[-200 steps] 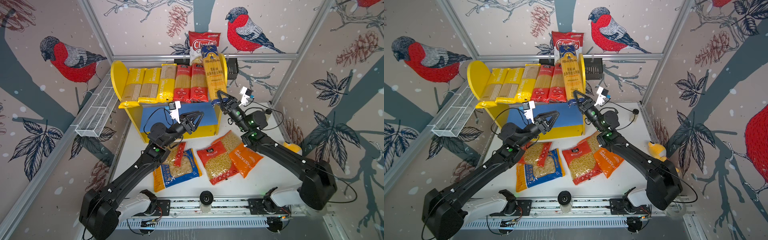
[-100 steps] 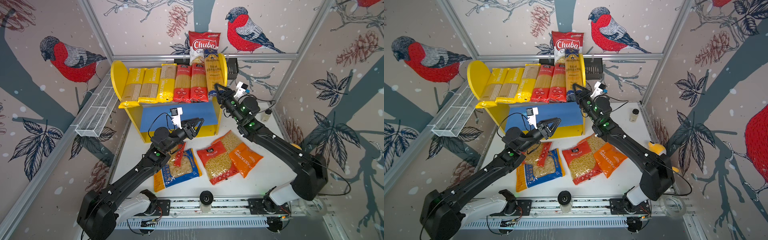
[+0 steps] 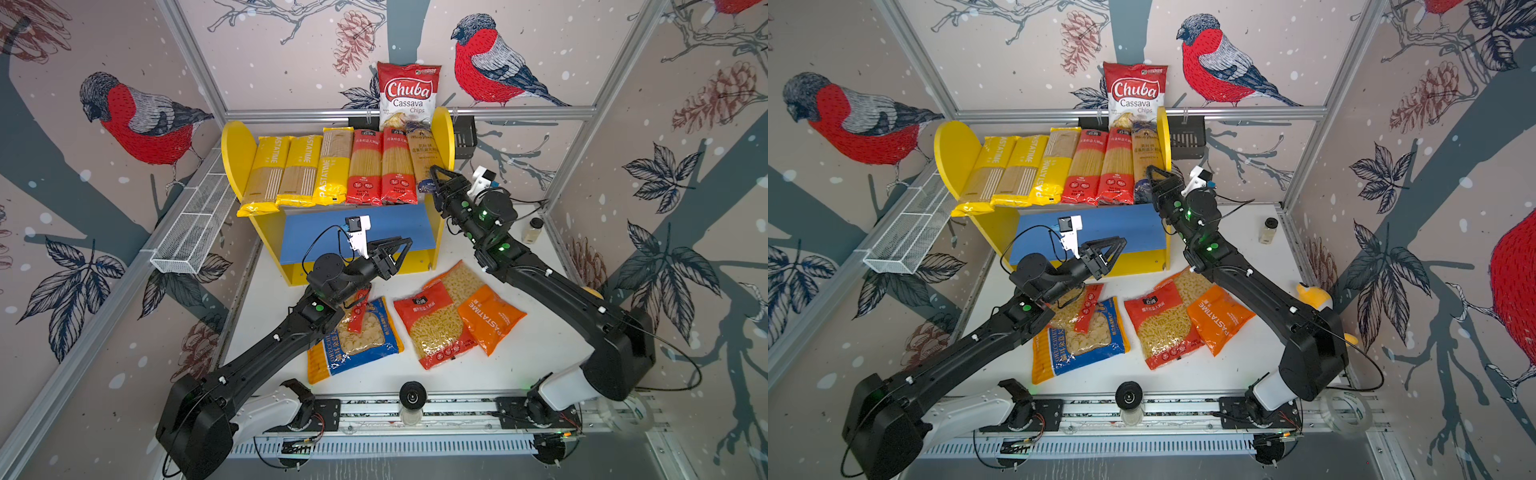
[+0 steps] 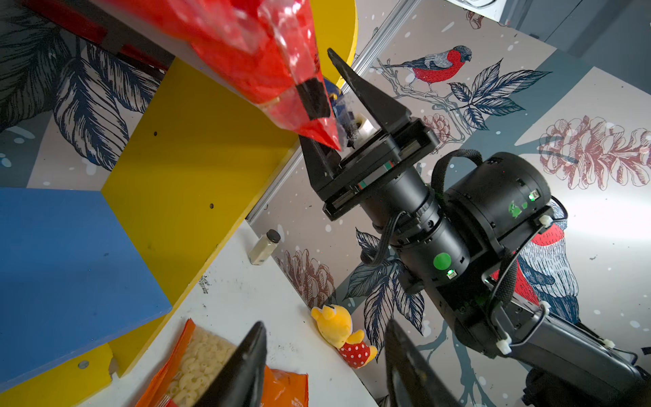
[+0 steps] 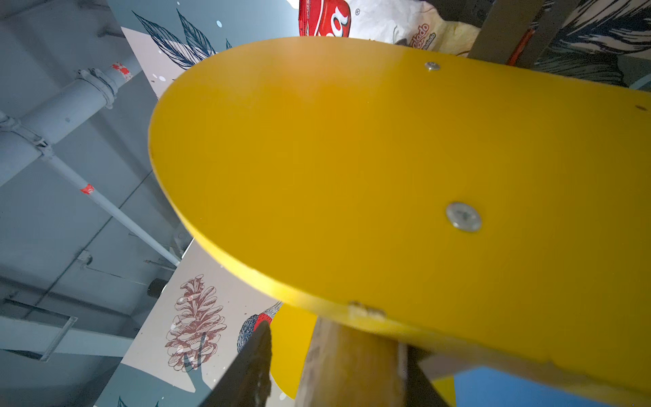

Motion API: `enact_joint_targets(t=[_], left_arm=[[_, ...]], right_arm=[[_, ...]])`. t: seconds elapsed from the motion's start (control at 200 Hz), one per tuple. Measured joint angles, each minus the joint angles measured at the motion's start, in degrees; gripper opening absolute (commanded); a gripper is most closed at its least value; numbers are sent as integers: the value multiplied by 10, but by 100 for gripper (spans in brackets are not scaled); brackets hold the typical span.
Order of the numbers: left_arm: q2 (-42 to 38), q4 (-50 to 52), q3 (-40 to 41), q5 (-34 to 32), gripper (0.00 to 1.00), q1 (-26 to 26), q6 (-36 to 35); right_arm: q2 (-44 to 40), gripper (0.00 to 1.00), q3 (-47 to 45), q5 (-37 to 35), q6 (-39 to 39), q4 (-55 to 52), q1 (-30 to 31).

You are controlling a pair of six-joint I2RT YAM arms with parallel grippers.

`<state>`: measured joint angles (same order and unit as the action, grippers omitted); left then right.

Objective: Arrange pasta packages on shelves
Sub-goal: Place the pasta bag on the shelf.

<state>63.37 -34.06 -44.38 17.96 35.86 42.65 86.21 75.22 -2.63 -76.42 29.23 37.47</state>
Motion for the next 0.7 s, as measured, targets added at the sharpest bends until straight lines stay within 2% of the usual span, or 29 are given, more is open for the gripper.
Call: enact_joint_targets(t=[0.27,0.39,0.48,0.7], left_arm=[[9,0,0,0,53,2,0],[8,0,0,0,53,3,0],[3,0,0,0,53,3,-1],[0,3,0,-2,53,3,-6]], right_arm=[[-5,38,-22,0,-3,24,8],[9,23,0,0,-2,5,8],[14,18,12,-5,-2,-15,6],[26,18,21,-11,2,-12,2]])
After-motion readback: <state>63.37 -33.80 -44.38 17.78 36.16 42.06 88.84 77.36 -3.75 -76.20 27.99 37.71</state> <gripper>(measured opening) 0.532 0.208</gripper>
